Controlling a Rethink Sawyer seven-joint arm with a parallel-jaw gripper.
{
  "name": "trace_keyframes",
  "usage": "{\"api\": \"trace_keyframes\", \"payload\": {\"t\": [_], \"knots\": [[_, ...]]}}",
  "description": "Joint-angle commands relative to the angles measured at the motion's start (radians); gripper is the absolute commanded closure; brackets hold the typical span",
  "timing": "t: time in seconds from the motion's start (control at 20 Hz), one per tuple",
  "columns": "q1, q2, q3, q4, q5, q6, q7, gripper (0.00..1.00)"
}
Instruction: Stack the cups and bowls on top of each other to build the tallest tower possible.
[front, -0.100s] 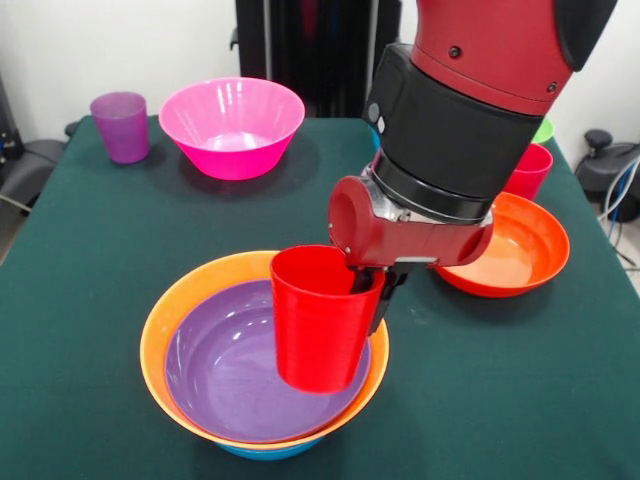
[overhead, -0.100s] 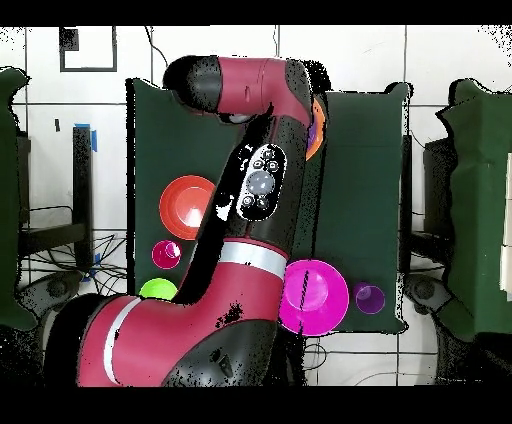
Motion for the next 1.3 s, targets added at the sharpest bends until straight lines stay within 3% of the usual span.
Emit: {"api": "trace_keyframes", "payload": {"t": [0.05, 1.1, 1.3], "knots": [[0.017, 0.025, 0.127, 0.107, -0.053, -0.031, 0.018, 1.00], [0.023, 0.036, 0.147, 0.128, -0.067, -0.056, -0.008, 1.00], [0.022, 0.041, 0.149, 0.147, -0.063, -0.093, 0.034, 1.00]]}}
